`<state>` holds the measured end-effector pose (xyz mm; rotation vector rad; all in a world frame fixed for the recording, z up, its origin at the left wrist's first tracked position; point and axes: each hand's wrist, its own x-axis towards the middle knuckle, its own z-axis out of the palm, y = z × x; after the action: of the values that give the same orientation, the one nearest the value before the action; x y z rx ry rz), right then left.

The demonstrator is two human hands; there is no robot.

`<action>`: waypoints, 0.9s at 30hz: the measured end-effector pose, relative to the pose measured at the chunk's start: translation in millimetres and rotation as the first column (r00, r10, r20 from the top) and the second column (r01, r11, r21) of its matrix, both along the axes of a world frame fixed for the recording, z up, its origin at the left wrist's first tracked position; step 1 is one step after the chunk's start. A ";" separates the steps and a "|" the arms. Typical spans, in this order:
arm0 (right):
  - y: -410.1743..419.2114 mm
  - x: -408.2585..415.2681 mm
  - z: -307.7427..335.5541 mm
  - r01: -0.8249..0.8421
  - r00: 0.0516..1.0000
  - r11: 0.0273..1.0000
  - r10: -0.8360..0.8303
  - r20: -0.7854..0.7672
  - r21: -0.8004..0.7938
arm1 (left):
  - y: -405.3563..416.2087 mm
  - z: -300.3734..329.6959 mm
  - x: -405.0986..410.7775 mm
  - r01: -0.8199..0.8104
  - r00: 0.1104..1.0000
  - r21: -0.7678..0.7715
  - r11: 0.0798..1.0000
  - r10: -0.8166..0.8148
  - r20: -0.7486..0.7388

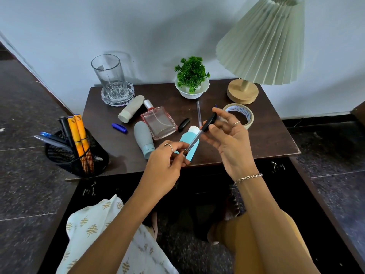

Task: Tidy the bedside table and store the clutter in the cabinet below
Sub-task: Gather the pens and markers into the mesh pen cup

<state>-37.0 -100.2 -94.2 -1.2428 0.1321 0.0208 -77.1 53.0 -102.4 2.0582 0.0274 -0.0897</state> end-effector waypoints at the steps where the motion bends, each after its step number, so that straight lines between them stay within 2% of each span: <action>1: 2.8 -0.7 -0.9 -0.035 0.999 0.999 0.035 -0.006 -0.021 | 0.6 0.0 0.3 -0.015 1.000 -0.020 1.000 0.014 -0.015; 8: 12.9 0.5 -5.9 -0.115 0.993 0.987 0.112 -0.029 -0.117 | 5.3 -0.2 2.4 -0.089 0.988 -0.168 0.982 0.065 -0.140; 16: 14.1 -2.9 -10.1 -0.105 0.994 0.978 0.101 -0.029 -0.179 | 5.6 -4.4 2.0 -0.078 0.990 -0.120 0.990 0.063 -0.126; 19: 14.6 -4.7 -10.5 -0.103 0.995 0.962 0.101 -0.021 -0.253 | 7.8 -5.5 1.0 -0.069 0.990 -0.105 0.992 0.056 -0.127; 24: 17.5 -5.8 -12.5 -0.075 0.997 0.962 0.077 -0.001 -0.264 | 3.3 -5.4 2.4 -0.036 0.982 -0.155 0.987 0.006 -0.189; 27: 23.9 -8.4 -16.8 -0.105 0.992 0.920 0.121 0.020 -0.377 | -3.9 -8.3 1.1 -0.016 0.977 -0.197 0.980 -0.027 -0.213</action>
<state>-45.5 -76.3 -111.0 -1.6334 0.0260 0.0720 -76.0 49.1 -110.7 1.8422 0.1412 -0.3074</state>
